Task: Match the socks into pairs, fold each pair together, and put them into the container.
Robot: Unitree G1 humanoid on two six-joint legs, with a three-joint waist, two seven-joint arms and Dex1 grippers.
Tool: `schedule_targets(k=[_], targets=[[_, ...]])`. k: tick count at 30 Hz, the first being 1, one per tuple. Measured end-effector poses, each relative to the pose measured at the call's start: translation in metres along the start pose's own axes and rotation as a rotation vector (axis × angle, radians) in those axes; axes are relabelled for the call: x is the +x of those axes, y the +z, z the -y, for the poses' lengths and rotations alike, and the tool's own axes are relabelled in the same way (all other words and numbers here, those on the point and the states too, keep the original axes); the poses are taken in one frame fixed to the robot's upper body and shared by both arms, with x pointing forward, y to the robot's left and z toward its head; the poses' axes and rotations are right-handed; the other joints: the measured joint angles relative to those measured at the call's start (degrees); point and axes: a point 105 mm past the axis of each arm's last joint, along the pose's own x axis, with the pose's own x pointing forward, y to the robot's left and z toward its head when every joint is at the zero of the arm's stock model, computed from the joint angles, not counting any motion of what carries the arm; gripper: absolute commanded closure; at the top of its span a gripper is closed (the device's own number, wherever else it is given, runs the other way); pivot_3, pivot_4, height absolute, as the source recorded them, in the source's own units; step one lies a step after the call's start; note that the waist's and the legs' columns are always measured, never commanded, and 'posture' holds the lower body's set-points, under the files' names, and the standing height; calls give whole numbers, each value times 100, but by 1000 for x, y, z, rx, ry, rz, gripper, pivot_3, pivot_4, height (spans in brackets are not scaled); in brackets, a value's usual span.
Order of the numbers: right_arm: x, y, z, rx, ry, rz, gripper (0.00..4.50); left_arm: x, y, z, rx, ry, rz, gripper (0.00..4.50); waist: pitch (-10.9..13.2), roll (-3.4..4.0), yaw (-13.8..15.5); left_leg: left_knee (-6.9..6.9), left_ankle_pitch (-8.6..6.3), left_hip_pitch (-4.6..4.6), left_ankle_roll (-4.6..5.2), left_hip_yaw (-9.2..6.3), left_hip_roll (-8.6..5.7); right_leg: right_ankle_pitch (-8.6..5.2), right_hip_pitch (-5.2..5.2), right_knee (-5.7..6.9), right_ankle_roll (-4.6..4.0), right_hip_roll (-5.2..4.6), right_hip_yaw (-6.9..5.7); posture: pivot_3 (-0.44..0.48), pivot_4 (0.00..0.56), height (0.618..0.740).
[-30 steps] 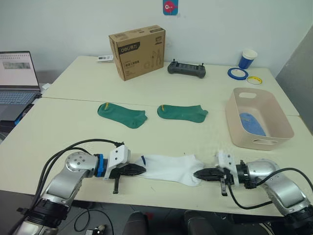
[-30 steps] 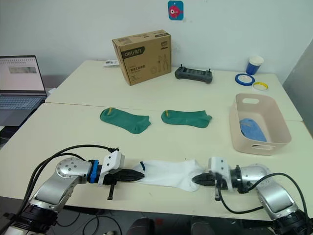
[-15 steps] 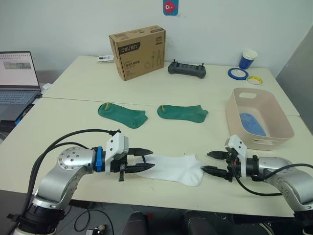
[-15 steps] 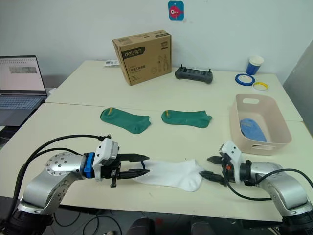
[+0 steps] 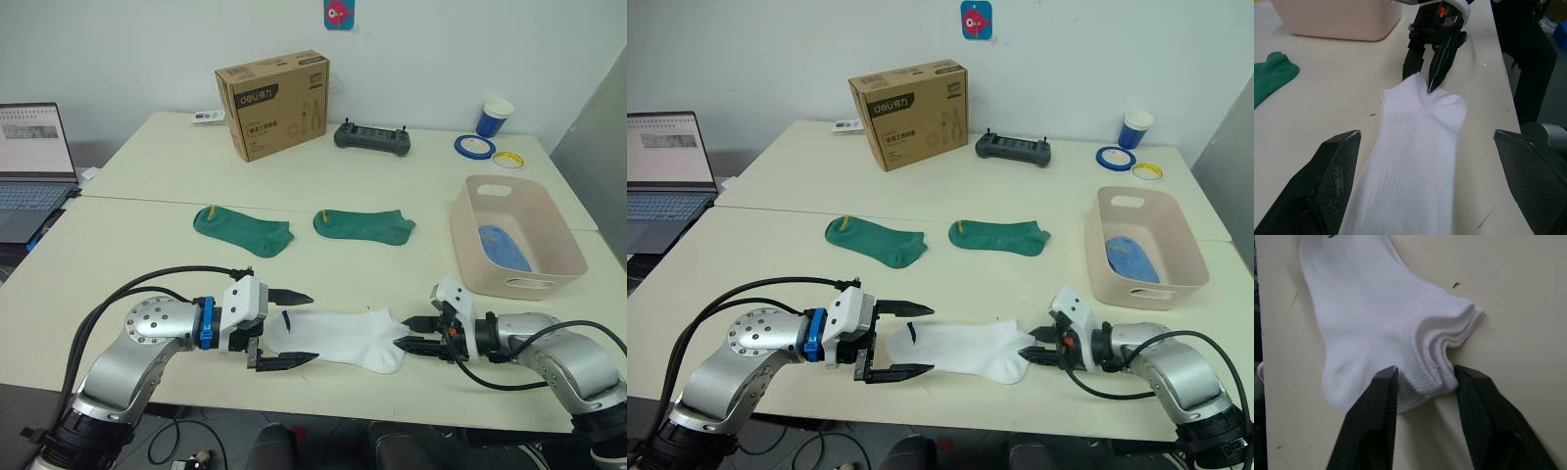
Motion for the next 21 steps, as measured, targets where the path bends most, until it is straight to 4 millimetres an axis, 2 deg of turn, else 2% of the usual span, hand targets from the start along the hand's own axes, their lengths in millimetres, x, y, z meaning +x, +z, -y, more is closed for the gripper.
schedule_targets(k=[3,4,11,18,21], targets=[[-2,-3,2,25,5,-10,4421,0,3,-2,11,2,2,0,0,0,0,0,0,0,0,0,0,1,0,0,1,0,0,0,150,740],[-3,-3,4,35,8,-8,4494,0,3,-3,11,2,1,0,0,0,0,0,0,0,0,0,0,2,0,0,3,0,0,0,150,740],[-17,8,28,75,-19,14,4494,11,3,-12,-1,-1,11,0,0,0,0,4,0,0,0,1,-3,6,1,0,10,0,1,0,150,740],[-34,10,40,69,22,-23,4494,22,-12,-23,-30,-13,-49,0,0,0,2,-2,0,-1,1,-3,0,4,0,-1,8,7,-3,0,150,740],[-31,10,39,64,48,-31,4500,33,-18,-29,-46,-8,-47,637,0,0,3,0,0,-2,1,-3,-1,5,1,0,8,7,-2,0,150,740]])
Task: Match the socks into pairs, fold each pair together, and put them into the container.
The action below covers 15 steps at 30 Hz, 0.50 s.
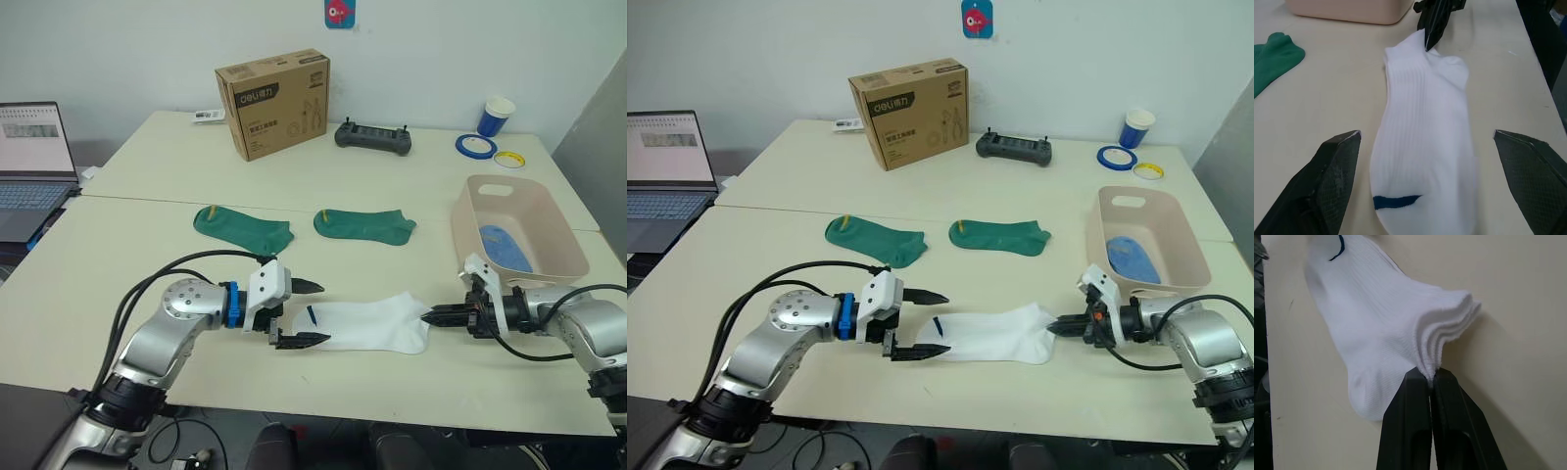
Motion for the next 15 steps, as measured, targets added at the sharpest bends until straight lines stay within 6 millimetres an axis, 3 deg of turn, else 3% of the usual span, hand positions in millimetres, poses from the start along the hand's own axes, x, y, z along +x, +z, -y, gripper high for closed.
schedule_targets(k=[3,12,15], targets=[[4,3,-1,-14,13,-5,4500,16,-2,1,-10,-18,15,1559,0,0,1,3,0,-3,0,1,0,2,-1,0,3,0,2,0,150,740],[4,2,0,-16,6,-12,4500,17,-12,3,-10,-38,-37,4472,0,0,-4,3,0,-2,0,-1,1,2,-1,2,3,2,2,0,150,740],[4,2,0,-14,6,-14,4500,16,-23,3,-20,-40,-89,4472,0,0,-4,3,0,-2,0,-2,1,2,-1,2,3,2,1,0,150,740]])
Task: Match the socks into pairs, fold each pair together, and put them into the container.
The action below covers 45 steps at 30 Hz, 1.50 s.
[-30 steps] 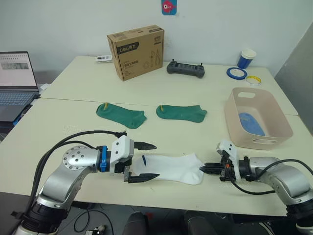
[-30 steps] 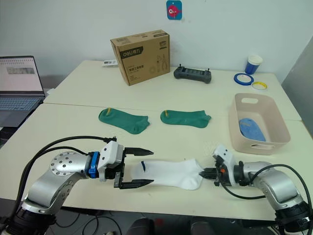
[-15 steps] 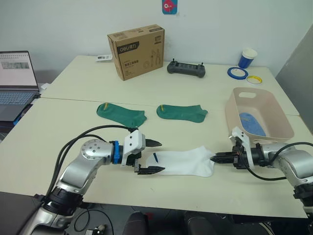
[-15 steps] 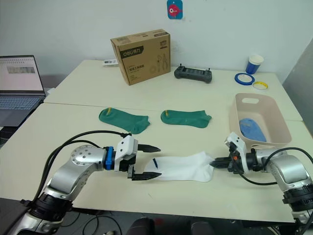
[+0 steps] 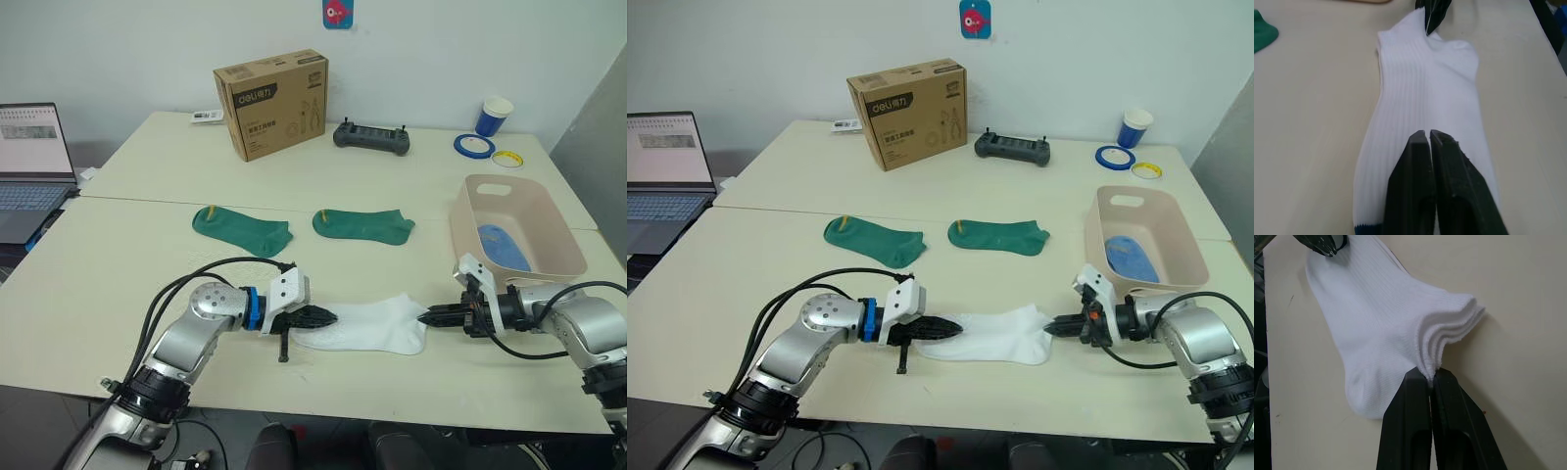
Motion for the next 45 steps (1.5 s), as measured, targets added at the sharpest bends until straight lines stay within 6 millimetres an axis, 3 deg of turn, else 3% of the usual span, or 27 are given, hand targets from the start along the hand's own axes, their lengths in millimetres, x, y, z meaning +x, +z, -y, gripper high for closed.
schedule_targets(k=[7,13,18,30,36,40,45], targets=[[3,7,-9,29,50,24,4500,0,-13,0,4,2,-69,4472,-1,1,-4,-3,0,2,0,-2,1,0,0,1,-1,1,-1,0,150,740],[21,51,-44,80,260,180,4500,4,-13,-2,-7,14,-64,4472,-2,2,-11,4,0,5,0,-5,2,4,5,6,5,2,-2,0,150,740],[46,69,-61,91,360,224,4500,4,-13,-2,-4,11,-67,4472,-5,5,-7,0,0,3,0,-4,3,4,2,4,5,3,-1,0,150,740],[89,70,-81,84,477,177,4500,4,-14,-2,-5,12,-68,4472,-5,5,-9,0,0,3,0,-6,4,4,1,5,4,3,-4,0,150,740],[96,67,-82,63,480,161,4500,4,-14,-3,-4,14,-67,4472,-5,5,-9,0,0,3,0,-6,4,4,1,5,4,3,-4,0,150,740],[100,69,-81,54,457,172,3489,4,-14,-3,-4,15,-67,4500,-5,5,-9,1,0,4,0,-5,4,4,1,5,4,3,-4,0,150,740],[99,69,-79,57,446,178,1695,4,-14,-3,2,16,-63,4500,-5,5,-8,0,0,3,0,-5,4,4,1,5,4,3,-4,0,150,740]])
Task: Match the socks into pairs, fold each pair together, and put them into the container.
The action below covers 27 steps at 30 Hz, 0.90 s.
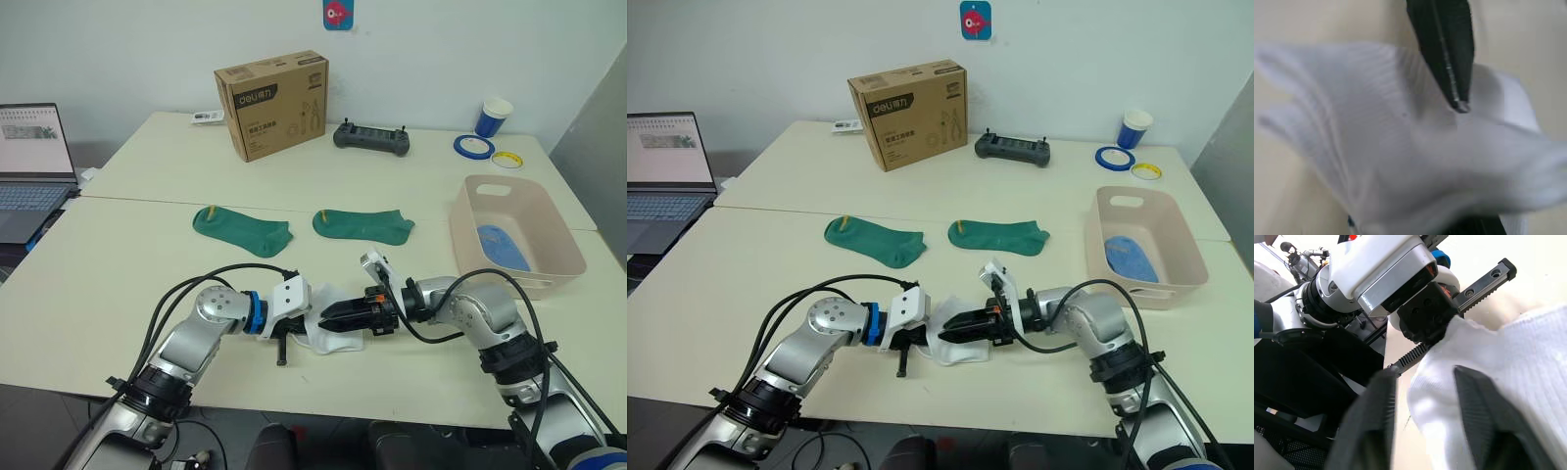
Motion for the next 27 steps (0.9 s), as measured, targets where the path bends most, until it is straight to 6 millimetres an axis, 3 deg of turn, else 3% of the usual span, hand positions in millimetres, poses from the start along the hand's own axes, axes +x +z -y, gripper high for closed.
schedule_targets(k=[2,7,11,14,18,27], targets=[[-3,1,-1,-2,-1,13,1062,0,0,-1,2,2,1,4500,0,0,1,0,0,0,0,-1,0,0,0,0,0,0,0,0,150,740],[-16,9,-13,-54,7,52,1062,0,0,-4,7,5,2,4500,0,0,1,0,0,0,0,0,0,0,0,0,0,0,0,0,150,740],[-28,9,-3,-175,-87,48,1951,0,0,-4,8,5,3,4500,0,0,0,0,0,0,0,1,-1,0,0,-1,0,0,1,0,150,740],[-45,1,7,-322,-191,25,3006,-1,0,-3,9,-2,1,4500,0,0,1,-2,0,0,0,4,-1,-1,0,-6,1,-1,1,0,150,740],[-43,-11,12,-406,-214,6,4475,-2,-1,-3,9,-7,-3,4500,0,0,-24,-5,0,1,0,2,0,-1,-1,-3,0,1,2,0,150,740],[-14,-36,22,-457,-189,-68,4475,-3,0,-3,5,-16,-10,4500,0,0,-27,-2,0,0,0,3,0,-1,-1,-3,-1,0,2,0,150,740]])
